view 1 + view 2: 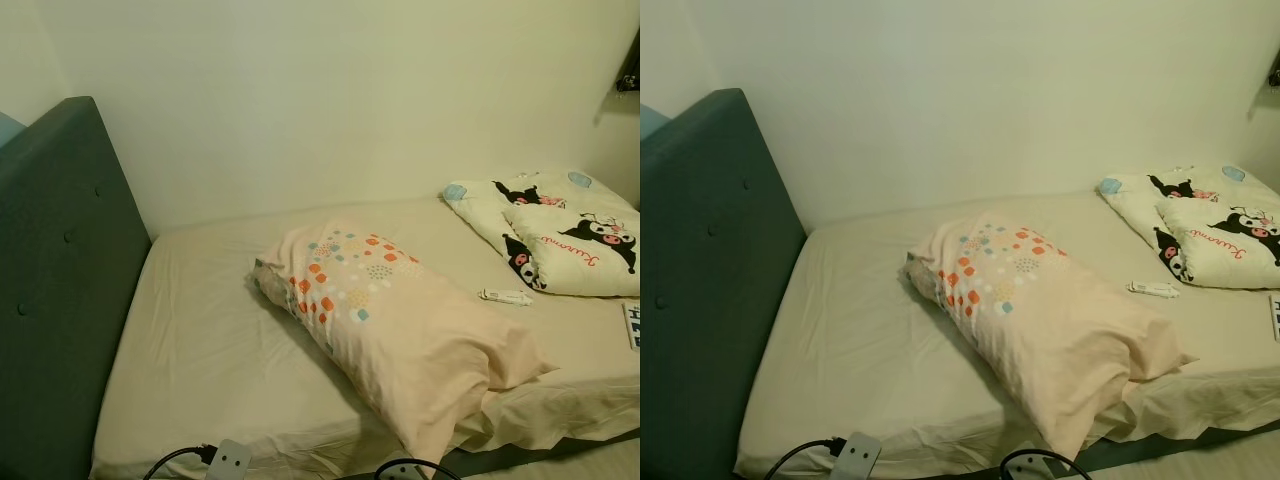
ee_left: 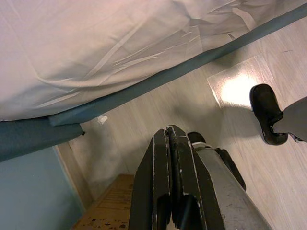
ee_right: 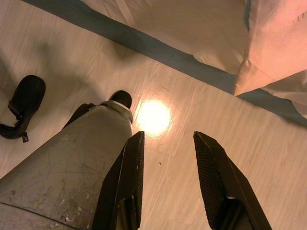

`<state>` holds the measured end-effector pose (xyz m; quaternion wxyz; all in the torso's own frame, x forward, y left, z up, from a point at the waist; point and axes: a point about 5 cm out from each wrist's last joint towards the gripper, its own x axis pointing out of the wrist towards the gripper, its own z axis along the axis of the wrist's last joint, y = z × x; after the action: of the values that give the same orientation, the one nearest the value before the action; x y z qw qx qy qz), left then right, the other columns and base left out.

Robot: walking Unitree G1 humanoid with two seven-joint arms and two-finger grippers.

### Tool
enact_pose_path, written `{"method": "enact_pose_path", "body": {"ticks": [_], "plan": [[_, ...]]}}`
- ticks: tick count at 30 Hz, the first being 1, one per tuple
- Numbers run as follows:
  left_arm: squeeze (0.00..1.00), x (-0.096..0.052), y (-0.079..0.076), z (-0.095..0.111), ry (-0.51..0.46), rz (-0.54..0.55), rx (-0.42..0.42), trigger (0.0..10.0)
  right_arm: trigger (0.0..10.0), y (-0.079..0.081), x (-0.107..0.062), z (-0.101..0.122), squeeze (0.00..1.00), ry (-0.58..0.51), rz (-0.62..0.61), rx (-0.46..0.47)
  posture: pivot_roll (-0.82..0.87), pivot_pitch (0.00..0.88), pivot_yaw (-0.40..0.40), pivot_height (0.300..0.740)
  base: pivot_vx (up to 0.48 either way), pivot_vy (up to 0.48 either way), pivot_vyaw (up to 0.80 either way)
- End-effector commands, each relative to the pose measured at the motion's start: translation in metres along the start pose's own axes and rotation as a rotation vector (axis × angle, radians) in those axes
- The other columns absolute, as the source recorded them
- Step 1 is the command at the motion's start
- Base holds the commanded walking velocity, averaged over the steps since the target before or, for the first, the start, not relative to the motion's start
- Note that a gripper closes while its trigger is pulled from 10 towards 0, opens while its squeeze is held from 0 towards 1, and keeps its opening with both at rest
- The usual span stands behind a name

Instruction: Clean up the room

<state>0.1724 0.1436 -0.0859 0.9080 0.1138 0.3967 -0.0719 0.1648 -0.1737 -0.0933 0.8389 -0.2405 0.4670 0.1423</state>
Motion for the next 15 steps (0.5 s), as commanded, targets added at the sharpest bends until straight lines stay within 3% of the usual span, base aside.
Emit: {"method": "enact_pose_path", "body": {"ticks": [1,15], "plan": [[0.0,-0.0016,0.0056,-0.0071,0.028,0.009,0.025,10.0,10.0,0.0031,0.0001,0.0012,0.0,-0.008,0.008,-0.007,-0.06,0.0,0.013,0.727,0.0,0.0,0.0],[0.0,-0.0013,0.0055,-0.0062,0.027,0.009,0.029,10.0,10.0,0.003,0.0001,0.0007,0.0,-0.004,0.005,-0.006,-0.06,0.0,0.015,0.727,0.0,0.0,0.0]]}}
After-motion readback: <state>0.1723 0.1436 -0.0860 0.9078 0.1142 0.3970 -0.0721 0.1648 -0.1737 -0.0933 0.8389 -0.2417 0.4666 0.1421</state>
